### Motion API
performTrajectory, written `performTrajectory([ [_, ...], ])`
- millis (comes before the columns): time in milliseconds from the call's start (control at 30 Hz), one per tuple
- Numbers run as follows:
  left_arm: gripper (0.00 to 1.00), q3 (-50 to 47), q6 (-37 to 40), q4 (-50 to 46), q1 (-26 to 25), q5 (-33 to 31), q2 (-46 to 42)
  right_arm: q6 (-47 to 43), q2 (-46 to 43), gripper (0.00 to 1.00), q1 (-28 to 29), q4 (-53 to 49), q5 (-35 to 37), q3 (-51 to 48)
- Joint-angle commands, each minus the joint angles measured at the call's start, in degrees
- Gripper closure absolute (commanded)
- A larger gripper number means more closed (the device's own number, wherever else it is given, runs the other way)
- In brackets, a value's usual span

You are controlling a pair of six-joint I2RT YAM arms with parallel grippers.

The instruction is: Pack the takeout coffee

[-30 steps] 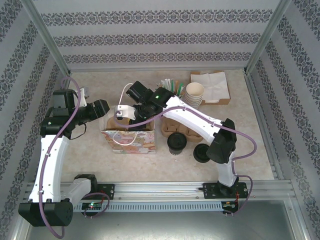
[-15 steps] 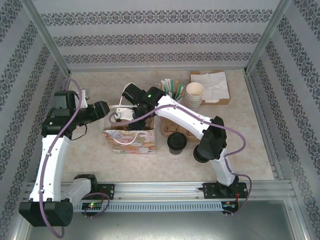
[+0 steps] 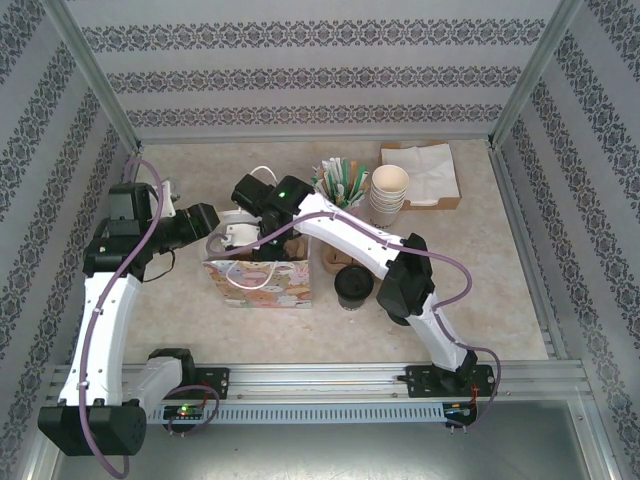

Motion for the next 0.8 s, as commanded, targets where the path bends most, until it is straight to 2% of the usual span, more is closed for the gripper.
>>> performTrajectory([
  [0, 0.38, -0.25, 0.1, 1.14, -0.43, -0.9, -1.05, 1.29, 1.59, 0.64, 0.43, -2.53, 1.06, 1.69],
  [333, 0.41, -1.05, 0.72, 1.08, -0.43, -2.3, -1.04, 1.29, 3.89, 0.64, 0.26, -0.62, -0.57, 0.89],
  [767, 0.41, -1.74, 0.93, 1.28, -0.47, -2.08, -0.45, 1.82, 5.13, 0.64, 0.43, 0.9, 1.1, -3.08],
])
